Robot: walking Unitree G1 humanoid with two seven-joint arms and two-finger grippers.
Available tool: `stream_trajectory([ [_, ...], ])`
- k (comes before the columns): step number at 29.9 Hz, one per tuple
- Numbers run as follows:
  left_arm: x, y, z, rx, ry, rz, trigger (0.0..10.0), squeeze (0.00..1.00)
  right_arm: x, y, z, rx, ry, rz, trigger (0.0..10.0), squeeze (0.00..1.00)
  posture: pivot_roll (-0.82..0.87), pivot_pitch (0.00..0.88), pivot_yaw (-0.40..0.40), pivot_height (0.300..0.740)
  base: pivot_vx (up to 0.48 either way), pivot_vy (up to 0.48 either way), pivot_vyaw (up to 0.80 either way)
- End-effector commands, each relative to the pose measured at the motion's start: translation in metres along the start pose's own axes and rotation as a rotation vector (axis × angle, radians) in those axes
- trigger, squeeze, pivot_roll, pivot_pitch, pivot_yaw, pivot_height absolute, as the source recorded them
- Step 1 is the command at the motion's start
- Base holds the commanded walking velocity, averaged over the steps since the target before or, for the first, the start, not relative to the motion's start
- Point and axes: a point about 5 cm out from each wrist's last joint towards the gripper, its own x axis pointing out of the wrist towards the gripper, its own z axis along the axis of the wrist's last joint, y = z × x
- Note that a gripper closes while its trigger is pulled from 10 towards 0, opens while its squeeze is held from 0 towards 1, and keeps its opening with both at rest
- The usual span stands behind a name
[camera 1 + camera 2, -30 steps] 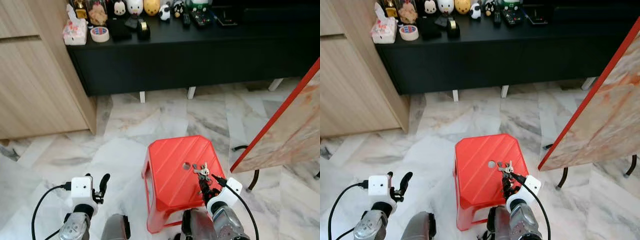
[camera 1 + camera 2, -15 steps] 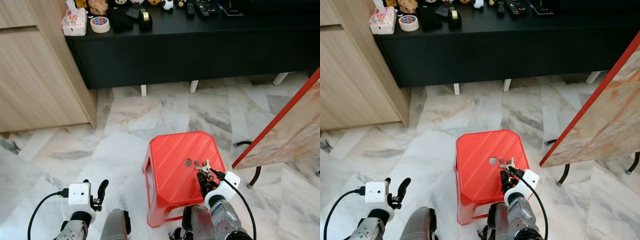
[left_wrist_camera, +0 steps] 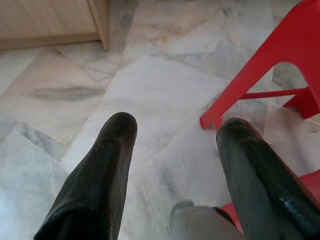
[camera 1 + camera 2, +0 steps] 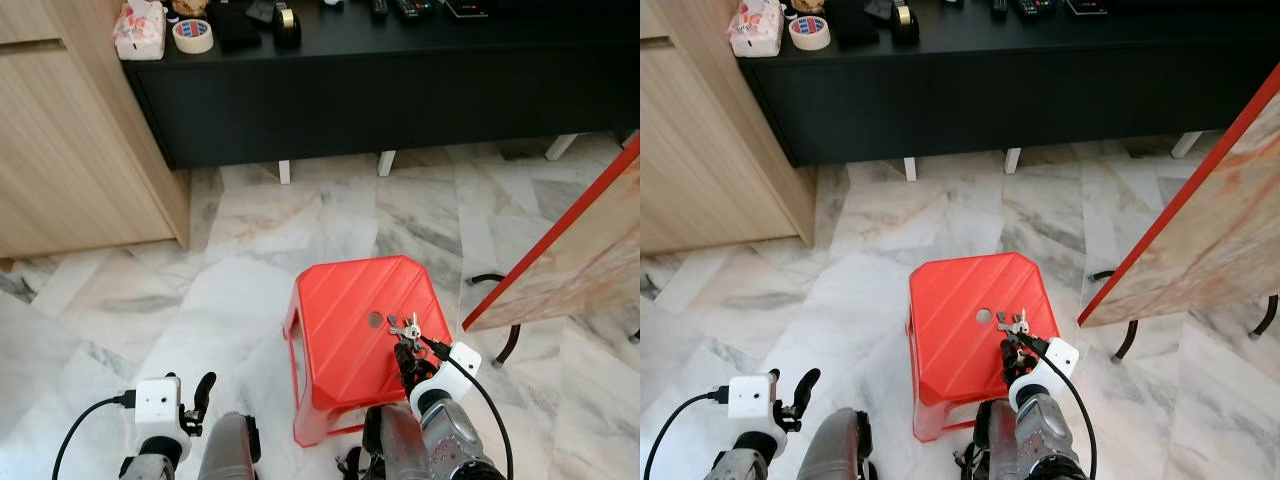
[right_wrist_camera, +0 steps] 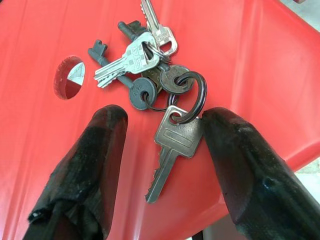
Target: Hang keys on a hook
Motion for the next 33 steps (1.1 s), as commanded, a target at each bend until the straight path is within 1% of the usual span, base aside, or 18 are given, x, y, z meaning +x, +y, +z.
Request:
stream_trajectory([
  [1, -0.0079, 0.0000, -0.0073, -0.004, 0.037, 0.002, 10.0, 0.00, -0.0045, -0.0064, -0.0084, 0.005, 0.017, -0.020, 3.3, 0.00, 0.17, 0.293, -0.078, 0.633, 0.000, 0.000, 0.00],
  [2, -0.0084, 0.0001, -0.0074, -0.004, 0.039, 0.003, 10.0, 0.00, -0.0047, -0.0063, -0.0087, 0.005, 0.017, -0.020, 2.7, 0.00, 0.17, 0.294, -0.078, 0.633, 0.000, 0.000, 0.00],
  [4, -0.0095, 0.0001, -0.0082, -0.001, 0.043, 0.007, 10.0, 0.00, -0.0048, -0.0062, -0.0093, 0.003, 0.017, -0.022, 3.0, 0.00, 0.17, 0.297, -0.079, 0.633, 0.000, 0.000, 0.00],
  [8, -0.0108, 0.0001, -0.0079, 0.000, 0.045, 0.009, 10.0, 0.00, -0.0045, -0.0058, -0.0078, 0.003, 0.008, -0.021, 3.2, 0.00, 0.17, 0.299, -0.082, 0.633, 0.000, 0.000, 0.00],
  [9, -0.0113, 0.0000, -0.0077, 0.000, 0.046, 0.010, 10.0, 0.00, -0.0042, -0.0056, -0.0067, 0.003, 0.003, -0.020, 3.4, 0.00, 0.17, 0.299, -0.082, 0.633, 0.000, 0.000, 0.00],
  [11, -0.0118, -0.0001, -0.0080, 0.000, 0.049, 0.010, 10.0, 0.00, -0.0038, -0.0054, -0.0059, -0.006, 0.003, -0.020, 4.6, 0.00, 0.17, 0.300, -0.083, 0.633, 0.000, 0.000, 0.00],
  [12, -0.0127, 0.0000, -0.0086, 0.001, 0.052, 0.010, 10.0, 0.00, -0.0036, -0.0050, -0.0056, -0.004, 0.001, -0.017, 2.8, 0.00, 0.17, 0.299, -0.084, 0.633, 0.000, 0.000, 0.00],
  [13, -0.0133, 0.0001, -0.0092, 0.000, 0.054, 0.012, 10.0, 0.00, -0.0036, -0.0048, -0.0055, -0.004, 0.000, -0.016, 0.0, 0.00, 0.17, 0.299, -0.084, 0.633, 0.000, 0.000, 0.00],
  [15, -0.0139, 0.0002, -0.0097, 0.000, 0.056, 0.013, 10.0, 0.00, -0.0036, -0.0047, -0.0055, -0.004, -0.001, -0.016, 0.0, 0.00, 0.17, 0.299, -0.084, 0.633, 0.000, 0.000, 0.00],
  [16, -0.0147, 0.0000, -0.0103, 0.000, 0.058, 0.012, 10.0, 0.00, -0.0037, -0.0047, -0.0057, -0.004, -0.001, -0.016, 0.5, 0.00, 0.17, 0.299, -0.084, 0.633, 0.000, 0.000, 0.00],
  [17, -0.0149, -0.0001, -0.0104, 0.000, 0.058, 0.012, 10.0, 0.00, -0.0037, -0.0047, -0.0057, -0.004, -0.001, -0.015, 0.5, 0.00, 0.17, 0.299, -0.084, 0.633, 0.000, 0.000, 0.00],
  [18, -0.0153, -0.0003, -0.0107, 0.000, 0.061, 0.010, 10.0, 0.00, -0.0038, -0.0040, -0.0065, -0.007, 0.001, -0.012, 0.0, 0.00, 0.17, 0.299, -0.082, 0.633, 0.000, 0.000, 0.00],
  [26, -0.0138, -0.0028, -0.0129, -0.007, 0.079, 0.002, 10.0, 0.00, -0.0051, -0.0024, -0.0107, -0.029, 0.010, 0.001, 0.0, 0.00, 0.17, 0.288, -0.079, 0.633, 0.000, 0.000, 0.00],
  [33, -0.0103, -0.0050, -0.0161, -0.006, 0.097, -0.008, 10.0, 0.00, -0.0037, 0.0002, -0.0071, -0.056, 0.000, 0.019, 0.0, 0.00, 0.17, 0.272, -0.076, 0.633, 0.000, 0.000, 0.00],
])
